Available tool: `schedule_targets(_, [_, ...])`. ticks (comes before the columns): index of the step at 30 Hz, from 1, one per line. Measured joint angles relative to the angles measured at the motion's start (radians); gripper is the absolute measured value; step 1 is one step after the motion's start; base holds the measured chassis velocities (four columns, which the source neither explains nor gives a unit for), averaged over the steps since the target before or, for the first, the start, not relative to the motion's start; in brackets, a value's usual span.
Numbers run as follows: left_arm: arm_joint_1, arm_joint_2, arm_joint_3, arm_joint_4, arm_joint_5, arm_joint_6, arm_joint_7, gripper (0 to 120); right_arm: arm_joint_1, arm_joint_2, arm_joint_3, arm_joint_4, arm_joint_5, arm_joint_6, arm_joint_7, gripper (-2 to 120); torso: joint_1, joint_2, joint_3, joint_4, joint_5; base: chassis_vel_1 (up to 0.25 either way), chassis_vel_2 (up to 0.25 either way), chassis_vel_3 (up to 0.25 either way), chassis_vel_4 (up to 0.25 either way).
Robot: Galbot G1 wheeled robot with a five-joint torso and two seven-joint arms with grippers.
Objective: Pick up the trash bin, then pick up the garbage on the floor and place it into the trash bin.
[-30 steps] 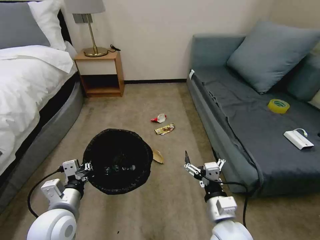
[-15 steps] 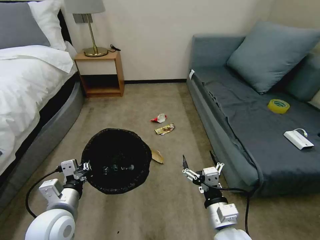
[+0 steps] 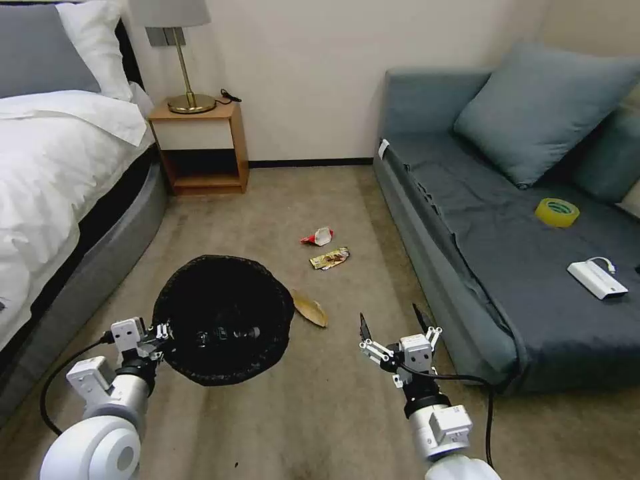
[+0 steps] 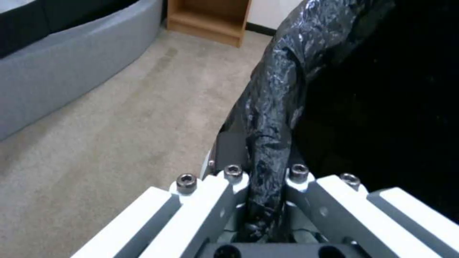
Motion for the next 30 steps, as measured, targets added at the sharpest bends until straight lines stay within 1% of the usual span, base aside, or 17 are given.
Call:
schedule_targets(7, [-0.001,0.002,-0.016,0.007,-0.006,-0.002,0.005,1,0.002,-0.005,0.001,-0.005,0.004,0.005,-0.001,100,0.000,0.000,0.000,0.0000,0.0000,0.000,0.000,0.000,0.000])
schedule_targets(25, [-0.005,0.000,-0.025,0.006,-0.005,-0.002,0.004,1,0.007,-0.009,0.001,-0.014,0.007,0.019,-0.002,100,0.000,0.000,0.000,0.0000,0.0000,0.000,0.000,0.000,0.000])
schedule_targets(30, [-0.006,0.000,-0.031,0.006,-0.004,-0.002,0.000,1,0.007,-0.009,0.000,-0.014,0.006,0.022,-0.003,100,0.000,0.000,0.000,0.0000,0.0001,-0.064,0.071,0.061,-0.057])
